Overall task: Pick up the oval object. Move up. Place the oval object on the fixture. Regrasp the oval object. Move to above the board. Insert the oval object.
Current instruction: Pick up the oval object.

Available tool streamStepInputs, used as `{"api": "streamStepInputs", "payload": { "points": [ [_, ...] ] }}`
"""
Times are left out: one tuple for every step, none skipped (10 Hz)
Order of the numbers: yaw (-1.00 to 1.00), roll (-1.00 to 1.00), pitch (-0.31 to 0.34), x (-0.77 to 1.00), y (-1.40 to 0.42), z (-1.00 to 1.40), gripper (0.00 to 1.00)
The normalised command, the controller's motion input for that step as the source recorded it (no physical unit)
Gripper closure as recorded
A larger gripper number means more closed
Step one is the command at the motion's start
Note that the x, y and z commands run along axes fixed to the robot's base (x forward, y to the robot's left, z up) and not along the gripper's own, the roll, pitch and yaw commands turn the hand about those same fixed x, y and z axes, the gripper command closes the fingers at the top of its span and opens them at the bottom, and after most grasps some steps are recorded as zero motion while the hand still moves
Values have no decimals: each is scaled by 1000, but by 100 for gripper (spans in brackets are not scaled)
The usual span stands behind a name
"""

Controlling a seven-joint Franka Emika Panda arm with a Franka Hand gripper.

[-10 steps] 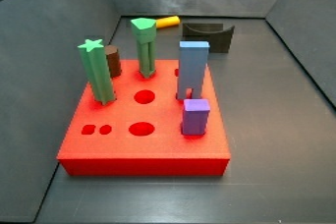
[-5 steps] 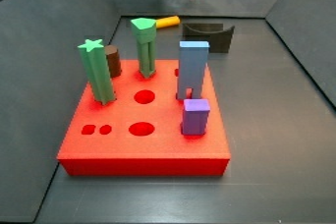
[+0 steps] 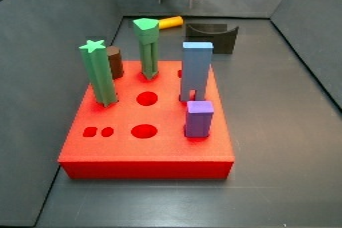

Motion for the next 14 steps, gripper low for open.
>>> {"api": "streamStepInputs", "payload": {
  "points": [
    [-514,-290,-253,-494,43,-429,0],
    [-386,-347,-417,-186,151,-117,0],
    [-309,-397,-500,-23,169,0,0],
    [-286,-396,-500,0,180,0,0],
    [-197,-347,-451,-57,306,-51,0],
    [-226,-299,-341,-46,303,-246,0],
    [-6,-294,-257,0,243,-400,0],
    [-63,-264,-147,0,9,-580,0],
    [-189,-309,-196,97,0,-460,0],
    [-374,-430,-293,63,-157,-194,0],
    [-451,-396,-310,0,-77,-223,0],
    [-523,-359,-346,-49,-43,-217,0],
    [-420,-333,-339,-69,0,-251,0],
    [-320,-339,-323,-31,0,-263,0]
  ]
}}
